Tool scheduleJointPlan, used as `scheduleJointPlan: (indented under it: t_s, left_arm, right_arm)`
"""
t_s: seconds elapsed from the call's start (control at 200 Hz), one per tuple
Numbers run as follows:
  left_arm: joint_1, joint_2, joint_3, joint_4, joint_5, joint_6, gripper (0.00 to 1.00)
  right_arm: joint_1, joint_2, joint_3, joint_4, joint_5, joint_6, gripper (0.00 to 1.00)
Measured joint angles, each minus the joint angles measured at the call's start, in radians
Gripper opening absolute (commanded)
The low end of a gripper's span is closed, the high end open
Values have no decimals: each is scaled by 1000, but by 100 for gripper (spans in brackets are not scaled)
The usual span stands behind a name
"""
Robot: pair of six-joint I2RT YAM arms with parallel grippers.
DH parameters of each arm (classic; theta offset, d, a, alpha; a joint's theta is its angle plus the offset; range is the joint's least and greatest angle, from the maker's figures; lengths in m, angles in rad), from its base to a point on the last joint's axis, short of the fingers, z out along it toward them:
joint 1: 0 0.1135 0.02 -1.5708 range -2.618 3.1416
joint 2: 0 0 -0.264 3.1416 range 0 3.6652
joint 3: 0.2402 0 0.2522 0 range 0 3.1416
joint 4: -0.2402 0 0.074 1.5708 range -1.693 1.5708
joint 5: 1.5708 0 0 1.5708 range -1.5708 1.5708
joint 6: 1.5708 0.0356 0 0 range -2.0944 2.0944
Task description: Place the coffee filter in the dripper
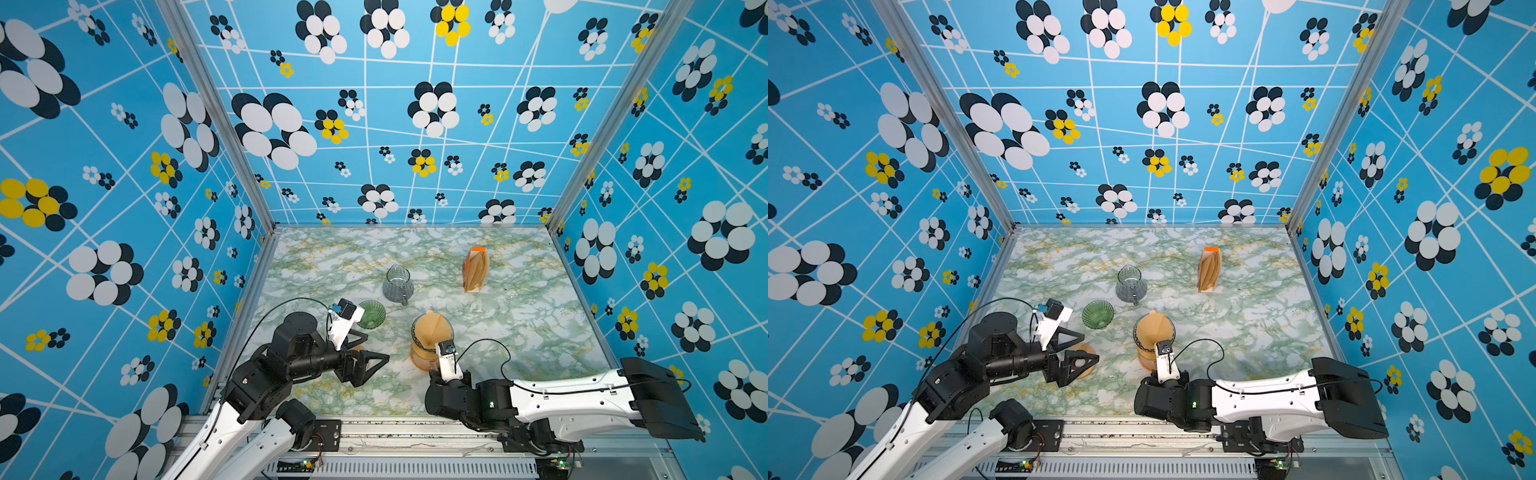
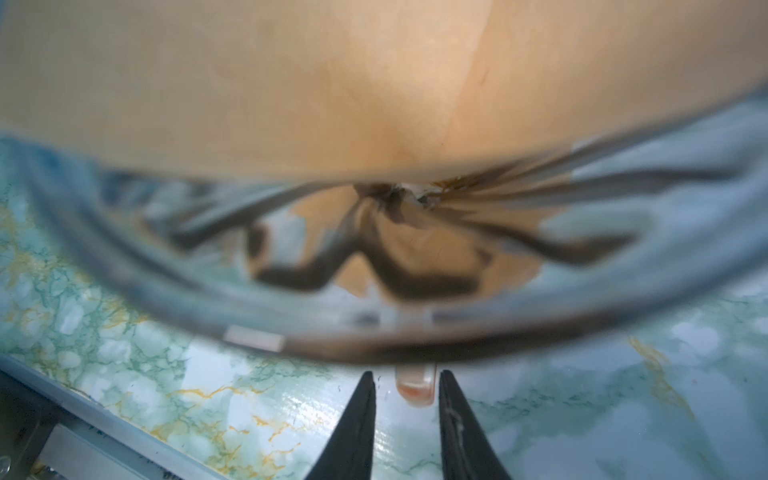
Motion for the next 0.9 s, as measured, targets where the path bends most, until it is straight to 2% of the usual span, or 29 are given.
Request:
scheduleJointPlan:
  t_s: [0.6,0.9]
  left_arm:
    - [12,0,0,0,1,0,99]
    - [13,0,0,2,0,0,99]
  right_arm:
    - [0,60,-11,58,31,3,29]
    - [-8,78,-16,78,34,3,25]
